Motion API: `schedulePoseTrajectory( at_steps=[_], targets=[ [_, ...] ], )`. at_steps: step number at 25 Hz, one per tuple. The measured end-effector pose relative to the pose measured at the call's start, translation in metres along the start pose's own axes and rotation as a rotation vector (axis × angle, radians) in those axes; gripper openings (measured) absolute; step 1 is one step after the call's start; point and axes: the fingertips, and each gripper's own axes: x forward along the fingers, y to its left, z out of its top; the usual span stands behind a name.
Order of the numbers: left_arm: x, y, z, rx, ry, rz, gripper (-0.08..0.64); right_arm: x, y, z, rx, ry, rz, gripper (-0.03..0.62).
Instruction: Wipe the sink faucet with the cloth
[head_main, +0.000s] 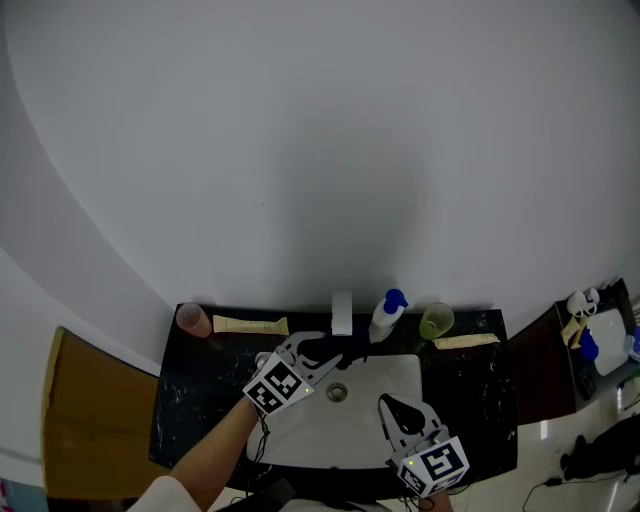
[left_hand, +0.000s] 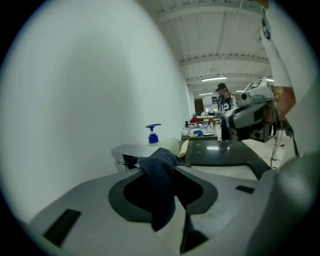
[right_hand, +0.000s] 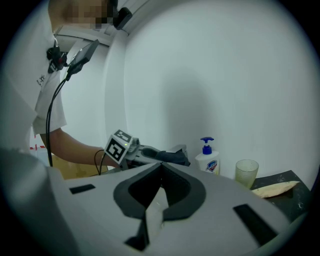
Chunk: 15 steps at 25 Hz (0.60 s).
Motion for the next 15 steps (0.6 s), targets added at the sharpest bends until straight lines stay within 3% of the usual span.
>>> schedulePoseTrajectory(
  at_steps=[3, 7, 9, 12, 15],
  targets=[
    [-0.019, -0.011, -0.007, -0.037, -0.005, -0.001, 0.123, -0.002, -0.004, 0.0, 0.001, -0.001, -0.005, 0.006],
    [-0.012, 0.025, -0.019, -0.18, 0.046, 0.05, 0.123, -0.004, -0.009, -0.002, 0.001, 0.005, -0.013, 0.006],
    [0.0, 0.045, -0.017, -0.209, 0.055, 0.076, 0.123, -0.003, -0.007, -0.002, 0.001, 0.006, -0.011, 0.006],
    [0.012, 0.053, -0.01, -0.151, 0.069, 0.07, 0.124, -0.003, -0.005, -0.003, 0.002, 0.009, -0.009, 0.006],
    [0.006, 0.034, -0.006, -0.086, 0.021, 0.009, 0.124, -0.003, -0.004, -0.005, 0.006, 0.015, -0.009, 0.006]
  ],
)
